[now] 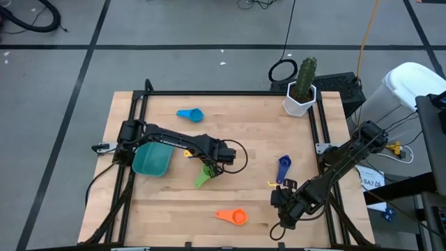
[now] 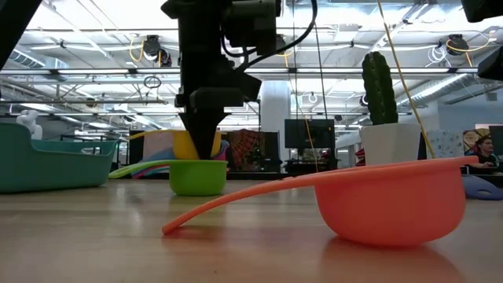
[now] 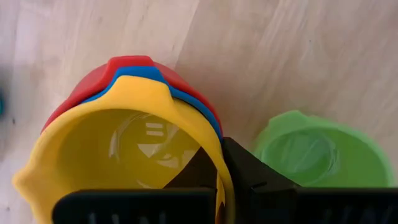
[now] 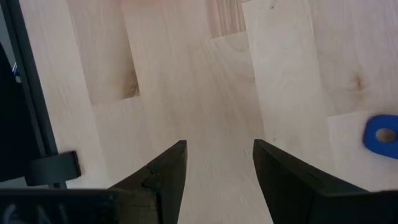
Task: Nest measuring cups in basket
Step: Stack the yellow measuring cup into the blue measuring cup
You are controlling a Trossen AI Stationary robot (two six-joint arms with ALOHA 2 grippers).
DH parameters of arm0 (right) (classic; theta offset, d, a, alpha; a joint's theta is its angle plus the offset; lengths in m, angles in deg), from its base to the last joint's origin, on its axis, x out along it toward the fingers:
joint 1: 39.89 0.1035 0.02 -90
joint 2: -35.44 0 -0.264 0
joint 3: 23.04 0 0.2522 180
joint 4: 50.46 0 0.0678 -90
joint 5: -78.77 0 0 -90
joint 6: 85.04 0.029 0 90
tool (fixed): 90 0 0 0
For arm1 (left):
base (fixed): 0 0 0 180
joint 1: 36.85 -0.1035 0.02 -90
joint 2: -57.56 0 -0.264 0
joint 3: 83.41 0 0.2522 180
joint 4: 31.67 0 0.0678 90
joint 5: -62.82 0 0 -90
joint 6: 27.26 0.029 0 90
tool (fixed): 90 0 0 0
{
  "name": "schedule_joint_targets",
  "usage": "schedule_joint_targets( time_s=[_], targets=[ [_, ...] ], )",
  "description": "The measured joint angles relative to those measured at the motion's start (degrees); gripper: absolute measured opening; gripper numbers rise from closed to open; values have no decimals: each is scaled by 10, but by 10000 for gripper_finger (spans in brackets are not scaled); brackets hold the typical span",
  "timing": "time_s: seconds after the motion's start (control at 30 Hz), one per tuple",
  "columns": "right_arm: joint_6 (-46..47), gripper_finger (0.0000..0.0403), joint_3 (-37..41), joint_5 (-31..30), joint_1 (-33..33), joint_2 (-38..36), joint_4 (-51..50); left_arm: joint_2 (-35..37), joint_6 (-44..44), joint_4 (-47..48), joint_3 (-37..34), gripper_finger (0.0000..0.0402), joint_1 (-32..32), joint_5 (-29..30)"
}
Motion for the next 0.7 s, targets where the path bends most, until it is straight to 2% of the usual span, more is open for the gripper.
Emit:
schedule_joint_targets(
  time_s=[0.7],
  targets=[
    [35,176,0,0,0,0,0,3,44,5,6,8,-7,4]
  ],
)
